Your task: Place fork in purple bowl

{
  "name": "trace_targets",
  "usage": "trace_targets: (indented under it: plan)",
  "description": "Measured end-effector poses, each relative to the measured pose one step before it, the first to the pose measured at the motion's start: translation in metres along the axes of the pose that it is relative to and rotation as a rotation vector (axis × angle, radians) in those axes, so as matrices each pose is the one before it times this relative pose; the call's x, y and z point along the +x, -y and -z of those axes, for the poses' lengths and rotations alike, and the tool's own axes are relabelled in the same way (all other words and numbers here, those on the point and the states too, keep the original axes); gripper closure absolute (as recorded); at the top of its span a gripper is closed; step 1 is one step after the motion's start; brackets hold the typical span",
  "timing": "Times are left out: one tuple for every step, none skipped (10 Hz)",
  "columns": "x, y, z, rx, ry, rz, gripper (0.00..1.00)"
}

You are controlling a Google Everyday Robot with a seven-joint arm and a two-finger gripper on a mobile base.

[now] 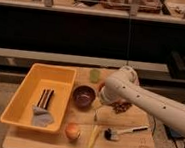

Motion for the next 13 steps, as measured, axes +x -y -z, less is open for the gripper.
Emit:
trace_targets:
  plan:
    - [-0.00141, 0.00429, -0.00648, 0.00029, 0.01438, 0.00056, 0.34]
    - [-0.00178, 0.00204, -0.00431, 0.00146, 0.01098, -0.00004, 0.34]
    - [-0.00147, 0.00166, -0.00302, 0.00465, 0.00710, -0.00193, 0.34]
    - [-0.00154, 0.00285, -0.00364, 0.00711, 0.00941, -0.00105, 0.34]
    - [-0.00170, 0.00294, -0.00426, 0.00414, 0.01212, 0.00023, 0.34]
    - [-0.00161, 0.00143, -0.00307, 0.00026, 0.01046, 0.00009, 0.34]
    - [-0.00166, 0.00198, -0.00563, 0.00023, 0.01331, 0.00022, 0.34]
    - [-0.00097, 0.00106, -0.00453, 0.00103, 0.00795, -0.00288, 0.34]
    - [-0.00114, -0.00015, -0.00326, -0.00184, 0.00671, -0.00333, 0.34]
    - [-0.00119, -0.00010, -0.00349, -0.00290, 0.00596, -0.00565, 0.34]
    - [-0.00002, 0.00161, -0.00480, -0.00070, 0.00101, -0.00487, 0.34]
    - [0.00016, 0.00120, -0.00347, -0.00020, -0.00265, -0.00057, 0.34]
    - [0.00013, 0.00097, -0.00315, -0.00069, -0.00245, -0.00021, 0.34]
